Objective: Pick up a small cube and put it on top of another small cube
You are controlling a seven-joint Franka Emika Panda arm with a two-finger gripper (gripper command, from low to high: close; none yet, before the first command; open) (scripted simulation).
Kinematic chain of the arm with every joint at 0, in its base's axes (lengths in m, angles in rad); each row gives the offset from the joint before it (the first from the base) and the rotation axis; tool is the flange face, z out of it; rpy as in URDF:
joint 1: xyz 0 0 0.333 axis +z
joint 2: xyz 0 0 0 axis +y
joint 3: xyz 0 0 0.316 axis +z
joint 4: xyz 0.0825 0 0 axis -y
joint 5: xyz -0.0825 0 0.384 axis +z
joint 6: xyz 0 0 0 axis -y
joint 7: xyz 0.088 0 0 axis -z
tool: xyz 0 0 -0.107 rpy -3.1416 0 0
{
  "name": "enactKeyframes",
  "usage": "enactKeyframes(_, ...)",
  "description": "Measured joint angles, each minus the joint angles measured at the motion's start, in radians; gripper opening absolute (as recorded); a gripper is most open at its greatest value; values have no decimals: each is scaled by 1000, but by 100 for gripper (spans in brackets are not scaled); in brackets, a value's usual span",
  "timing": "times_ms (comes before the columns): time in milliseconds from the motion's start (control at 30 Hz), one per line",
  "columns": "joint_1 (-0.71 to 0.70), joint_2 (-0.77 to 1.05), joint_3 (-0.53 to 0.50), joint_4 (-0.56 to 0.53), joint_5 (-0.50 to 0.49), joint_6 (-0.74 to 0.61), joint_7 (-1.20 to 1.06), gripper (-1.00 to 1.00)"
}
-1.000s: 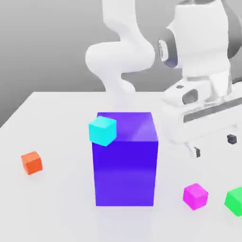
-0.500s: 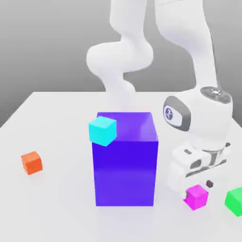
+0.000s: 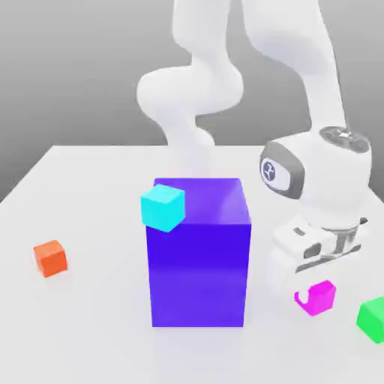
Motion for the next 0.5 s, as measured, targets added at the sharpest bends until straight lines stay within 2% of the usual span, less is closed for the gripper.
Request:
enactKeyframes(233, 93, 39, 57, 232, -16, -193, 144, -100)
enactKeyframes(367, 116, 163, 45, 262, -43, -100, 177, -100)
enactKeyframes(400, 118, 183, 42, 264, -48, -82, 181, 100)
enactKeyframes(500, 118, 183, 42, 264, -48, -82, 181, 100)
